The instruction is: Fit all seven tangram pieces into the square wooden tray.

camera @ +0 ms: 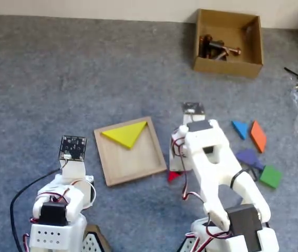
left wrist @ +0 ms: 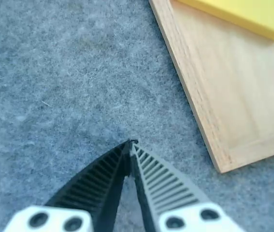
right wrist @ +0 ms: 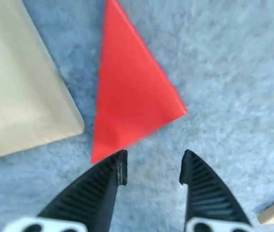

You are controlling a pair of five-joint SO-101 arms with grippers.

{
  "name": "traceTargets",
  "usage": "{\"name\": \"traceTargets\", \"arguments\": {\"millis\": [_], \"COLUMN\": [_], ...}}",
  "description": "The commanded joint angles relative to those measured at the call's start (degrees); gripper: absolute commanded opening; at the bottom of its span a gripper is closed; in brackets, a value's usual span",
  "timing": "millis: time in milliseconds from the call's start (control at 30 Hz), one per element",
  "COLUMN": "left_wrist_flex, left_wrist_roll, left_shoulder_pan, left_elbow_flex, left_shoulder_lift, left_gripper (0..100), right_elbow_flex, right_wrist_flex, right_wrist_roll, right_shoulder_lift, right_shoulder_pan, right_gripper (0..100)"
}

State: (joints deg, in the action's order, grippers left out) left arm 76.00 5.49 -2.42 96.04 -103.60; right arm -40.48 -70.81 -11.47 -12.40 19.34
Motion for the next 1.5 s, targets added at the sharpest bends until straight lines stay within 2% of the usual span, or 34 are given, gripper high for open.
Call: {"name": "traceTargets", "arguments": {"millis": [0,233,600,767,833,1000,1333,1467], "left_wrist_flex": [-0.09,-0.09,-0.09,-0.09,-0.09,-0.09,-0.09,-0.09], "left_wrist_roll": [0.44,0.44,0.44,0.44,0.44,0.44,0.44,0.44], "left_shoulder_pan": [0.84,0.84,0.84,0.84,0.84,0.84,0.84,0.84], "left_elbow_flex": [1.10,1.10,1.10,1.10,1.10,1.10,1.10,1.10], "left_shoulder_lift": [-0.40,-0.40,-0.40,-0.40,-0.40,-0.40,-0.40,-0.40], "left_gripper": [1,1,1,1,1,1,1,1], "right_elbow_flex": [4.26,6.81,7.16,6.55,5.67,4.00,-0.75,-0.84], "right_wrist_flex": [-0.57,3.74,4.26,8.31,8.57,8.84,12.97,12.70], "right_wrist_roll": [-0.70,-12.66,-13.19,-13.27,-13.45,-19.25,-19.08,-16.62], "right_shoulder_lift": [-2.68,-2.33,-2.33,-2.33,-2.33,-2.33,0.22,3.03], "right_shoulder_pan": [2.51,3.30,3.38,3.21,3.30,3.38,6.81,6.64], "right_gripper": [17.3,17.3,17.8,18.0,21.1,28.4,28.4,28.4]}}
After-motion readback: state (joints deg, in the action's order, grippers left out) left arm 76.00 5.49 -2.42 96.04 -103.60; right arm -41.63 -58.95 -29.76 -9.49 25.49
